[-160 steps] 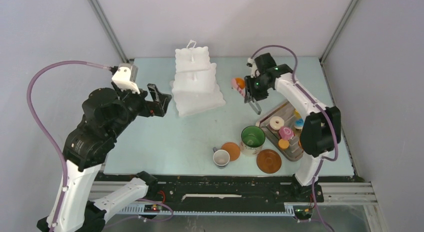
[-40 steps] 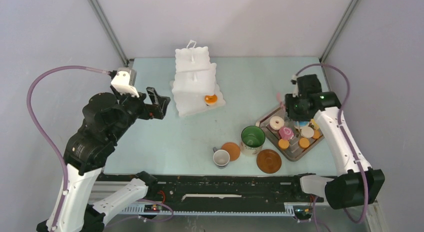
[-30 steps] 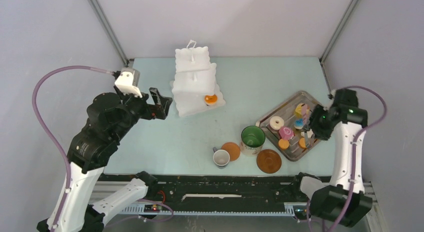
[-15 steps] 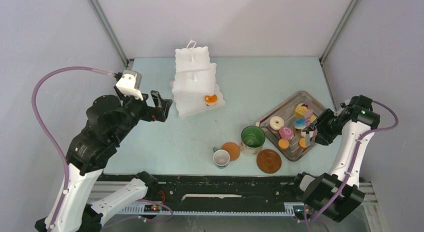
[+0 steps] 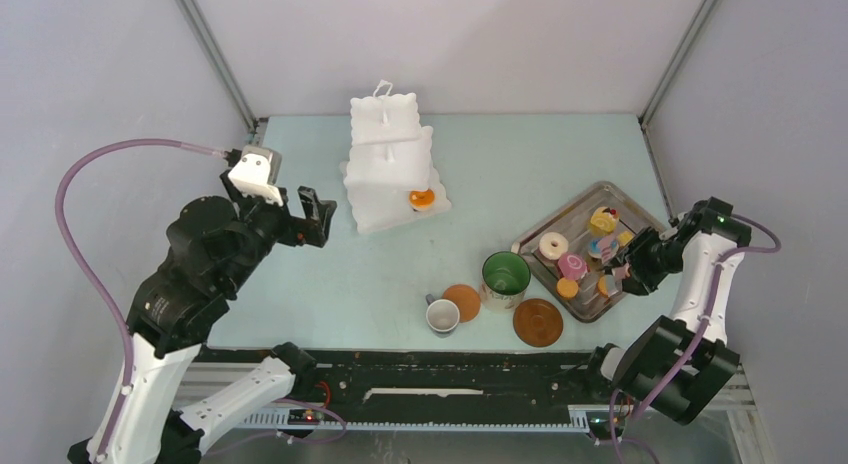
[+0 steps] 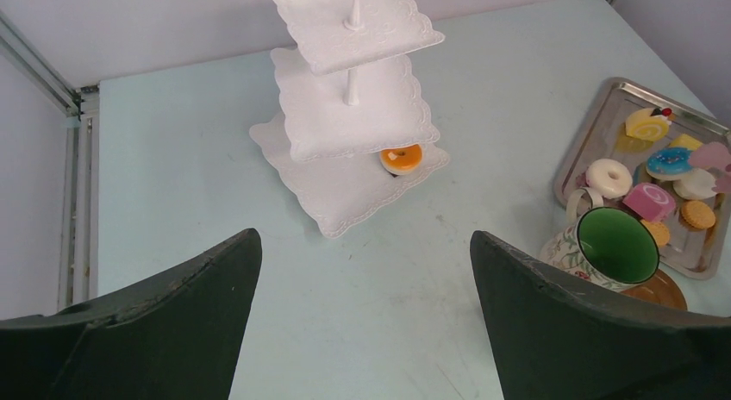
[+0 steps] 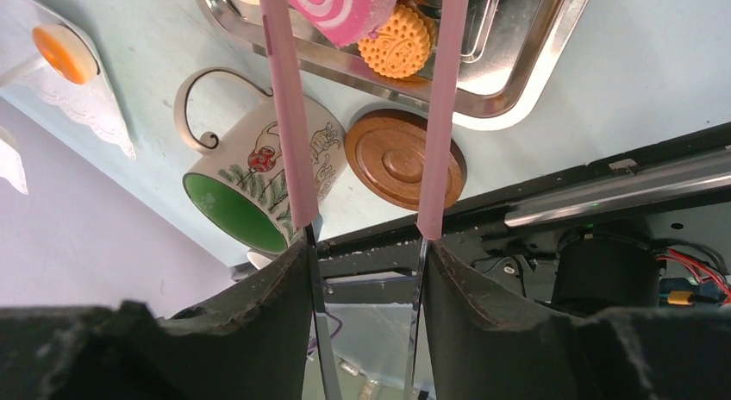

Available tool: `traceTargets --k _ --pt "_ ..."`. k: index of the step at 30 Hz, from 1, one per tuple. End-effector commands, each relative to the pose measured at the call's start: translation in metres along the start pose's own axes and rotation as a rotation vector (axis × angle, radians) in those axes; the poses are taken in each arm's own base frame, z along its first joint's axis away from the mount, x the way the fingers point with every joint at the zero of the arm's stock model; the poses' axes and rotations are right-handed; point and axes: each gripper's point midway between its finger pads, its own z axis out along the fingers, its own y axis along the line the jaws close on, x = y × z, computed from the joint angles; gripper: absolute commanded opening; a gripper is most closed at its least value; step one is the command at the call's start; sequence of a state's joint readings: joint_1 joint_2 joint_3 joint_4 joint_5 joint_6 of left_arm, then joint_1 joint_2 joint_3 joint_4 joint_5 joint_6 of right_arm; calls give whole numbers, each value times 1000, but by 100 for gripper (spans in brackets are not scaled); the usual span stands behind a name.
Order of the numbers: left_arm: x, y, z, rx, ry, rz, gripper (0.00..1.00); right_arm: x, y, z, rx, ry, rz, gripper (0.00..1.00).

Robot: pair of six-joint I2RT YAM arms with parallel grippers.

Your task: Serve the afternoon tea

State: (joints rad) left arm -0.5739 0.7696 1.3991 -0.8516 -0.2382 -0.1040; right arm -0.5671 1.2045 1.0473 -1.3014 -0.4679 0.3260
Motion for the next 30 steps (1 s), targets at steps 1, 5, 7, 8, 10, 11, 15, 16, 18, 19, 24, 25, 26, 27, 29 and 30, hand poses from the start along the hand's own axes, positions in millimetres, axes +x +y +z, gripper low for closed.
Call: traceTargets --k 1,5,7,8,10,11,15,16,18,19,24,25,26,27,29,30 --pt "0 2 2 -10 -4 38 98 -11 7 4 -44 -16 -2 46" --pt "0 1 3 -5 -3 38 98 -19 10 10 -58 -12 2 43" --pt "-1 1 3 -6 0 40 98 -22 10 12 -62 -11 1 41" --pt "-1 1 3 -7 -1 40 98 -23 11 13 -63 -9 1 40" --pt "-2 1 4 -8 2 43 98 -25 12 15 -69 -6 0 40" --pt "-3 1 5 -8 1 42 98 -25 12 16 -71 -5 1 39" --pt "-5 -1 7 0 2 42 98 -30 12 20 -69 1 3 39" --pt "-5 -2 8 1 3 44 98 -31 11 21 -67 3 3 39" --pt "-6 -2 8 1 1 45 98 -33 11 23 -69 3 0 40" --pt "-7 -2 9 1 2 45 98 -34 11 23 -67 2 1 40" --pt "-9 -1 8 -2 -3 49 98 -34 9 27 -61 17 -3 40" --pt "-9 -1 8 -3 -3 49 98 -34 8 27 -58 20 -6 41" --pt "-8 -1 9 -2 0 50 98 -34 7 28 -52 23 -8 43" --pt "-9 -2 9 -2 -1 49 98 -34 7 28 -48 24 -10 43" --pt "-8 -2 8 1 -1 48 98 -33 5 29 -40 29 -15 43" --pt "-9 -2 8 2 -3 46 98 -33 5 29 -38 31 -18 43"
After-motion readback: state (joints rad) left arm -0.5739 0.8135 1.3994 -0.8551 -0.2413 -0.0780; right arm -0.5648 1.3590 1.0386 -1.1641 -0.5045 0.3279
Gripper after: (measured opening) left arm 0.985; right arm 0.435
